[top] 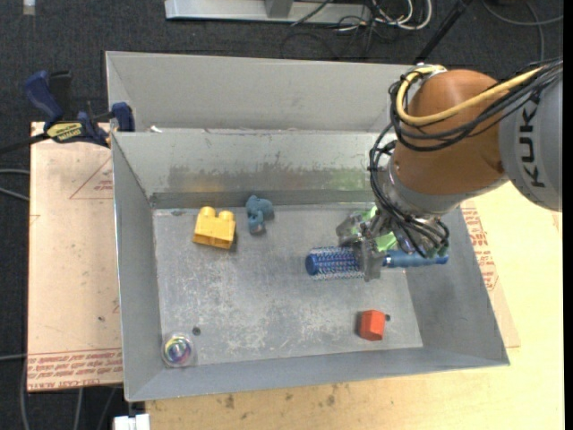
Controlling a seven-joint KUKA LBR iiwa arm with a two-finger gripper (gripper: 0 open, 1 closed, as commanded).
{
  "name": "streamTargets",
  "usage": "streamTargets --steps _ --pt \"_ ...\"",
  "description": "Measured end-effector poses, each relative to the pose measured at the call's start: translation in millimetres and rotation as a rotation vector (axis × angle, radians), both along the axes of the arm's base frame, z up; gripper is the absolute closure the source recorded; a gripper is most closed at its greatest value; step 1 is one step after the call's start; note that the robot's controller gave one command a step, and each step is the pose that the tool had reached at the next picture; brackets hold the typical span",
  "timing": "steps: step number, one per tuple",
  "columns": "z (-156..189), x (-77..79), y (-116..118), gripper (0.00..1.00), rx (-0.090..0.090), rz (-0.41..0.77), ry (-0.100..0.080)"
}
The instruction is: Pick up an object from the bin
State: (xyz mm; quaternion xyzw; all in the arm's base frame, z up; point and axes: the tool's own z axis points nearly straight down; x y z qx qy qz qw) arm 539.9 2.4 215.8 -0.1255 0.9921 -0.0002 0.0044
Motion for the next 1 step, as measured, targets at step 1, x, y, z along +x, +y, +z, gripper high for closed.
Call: streamTargets --steps 1 --pt "21.7 2.2 26.9 1.00 0.000 0.310 0.005"
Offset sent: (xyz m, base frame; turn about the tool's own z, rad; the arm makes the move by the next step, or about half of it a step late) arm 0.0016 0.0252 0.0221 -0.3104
